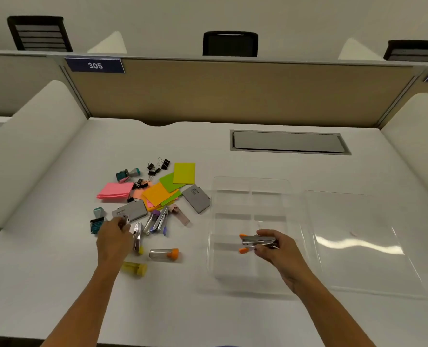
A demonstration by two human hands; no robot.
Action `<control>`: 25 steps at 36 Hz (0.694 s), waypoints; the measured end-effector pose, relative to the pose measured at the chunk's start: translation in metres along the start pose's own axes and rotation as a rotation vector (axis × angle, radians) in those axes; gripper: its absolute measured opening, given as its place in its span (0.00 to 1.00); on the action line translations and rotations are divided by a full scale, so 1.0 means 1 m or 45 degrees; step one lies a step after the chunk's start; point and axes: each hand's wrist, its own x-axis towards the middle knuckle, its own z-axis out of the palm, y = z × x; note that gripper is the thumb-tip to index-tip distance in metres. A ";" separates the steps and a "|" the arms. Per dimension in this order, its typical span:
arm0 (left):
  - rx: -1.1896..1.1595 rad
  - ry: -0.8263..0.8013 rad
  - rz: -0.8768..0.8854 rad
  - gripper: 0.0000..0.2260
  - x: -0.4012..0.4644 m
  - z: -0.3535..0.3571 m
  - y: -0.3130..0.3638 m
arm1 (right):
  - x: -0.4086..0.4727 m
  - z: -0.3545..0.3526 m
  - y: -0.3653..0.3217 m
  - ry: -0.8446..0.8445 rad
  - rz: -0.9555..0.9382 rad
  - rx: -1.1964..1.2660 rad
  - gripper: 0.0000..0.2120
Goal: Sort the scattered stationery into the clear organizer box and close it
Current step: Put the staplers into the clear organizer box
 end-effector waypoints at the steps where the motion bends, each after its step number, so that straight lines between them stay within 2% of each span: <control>1: -0.045 0.028 -0.002 0.07 -0.003 -0.002 0.005 | -0.002 0.002 0.001 -0.018 -0.026 -0.105 0.19; 4: -0.197 0.060 0.005 0.09 -0.015 -0.008 0.023 | -0.006 0.012 0.006 -0.101 -0.107 -0.399 0.17; 8: -0.325 -0.026 0.029 0.11 -0.039 -0.007 0.042 | -0.006 0.028 0.014 -0.135 -0.143 -0.631 0.16; 12: -0.425 -0.115 0.045 0.11 -0.071 -0.002 0.058 | -0.003 0.040 0.016 -0.087 -0.149 -0.744 0.16; 19: -0.667 -0.217 0.016 0.09 -0.119 0.009 0.070 | 0.000 0.053 0.020 -0.170 -0.168 -0.849 0.16; 25: -0.677 -0.283 0.015 0.11 -0.136 0.017 0.068 | -0.003 0.054 0.028 -0.225 -0.160 -0.994 0.18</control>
